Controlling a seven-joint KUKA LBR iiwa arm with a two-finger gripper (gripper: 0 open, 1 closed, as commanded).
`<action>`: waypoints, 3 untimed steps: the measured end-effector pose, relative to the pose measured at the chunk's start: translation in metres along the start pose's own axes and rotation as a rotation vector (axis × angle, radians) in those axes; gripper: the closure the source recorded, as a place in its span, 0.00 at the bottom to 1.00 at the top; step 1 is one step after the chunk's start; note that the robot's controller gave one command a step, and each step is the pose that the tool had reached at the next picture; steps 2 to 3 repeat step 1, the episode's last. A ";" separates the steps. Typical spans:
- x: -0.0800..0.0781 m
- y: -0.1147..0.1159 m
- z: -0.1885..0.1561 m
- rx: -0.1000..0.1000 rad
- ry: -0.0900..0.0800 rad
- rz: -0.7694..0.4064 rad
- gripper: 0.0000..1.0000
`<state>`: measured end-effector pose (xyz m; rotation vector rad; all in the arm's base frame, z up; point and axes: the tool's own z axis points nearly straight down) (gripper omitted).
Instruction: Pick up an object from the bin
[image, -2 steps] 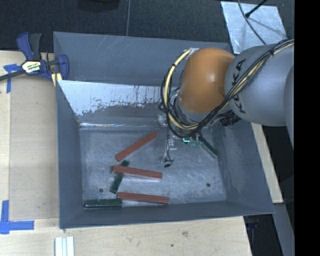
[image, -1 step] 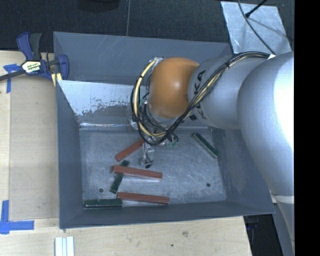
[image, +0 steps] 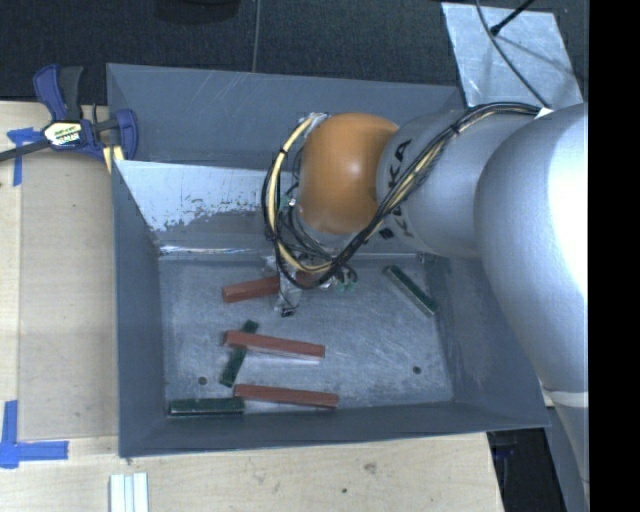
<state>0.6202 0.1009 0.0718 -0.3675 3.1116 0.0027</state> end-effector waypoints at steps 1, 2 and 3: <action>0.002 0.005 -0.149 0.002 -0.004 -0.179 1.00; 0.002 0.005 -0.149 0.002 -0.004 -0.179 1.00; 0.002 0.005 -0.149 0.002 -0.004 -0.179 1.00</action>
Offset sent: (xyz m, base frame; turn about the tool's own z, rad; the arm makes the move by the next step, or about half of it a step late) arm -0.0067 0.0043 0.1435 -0.1797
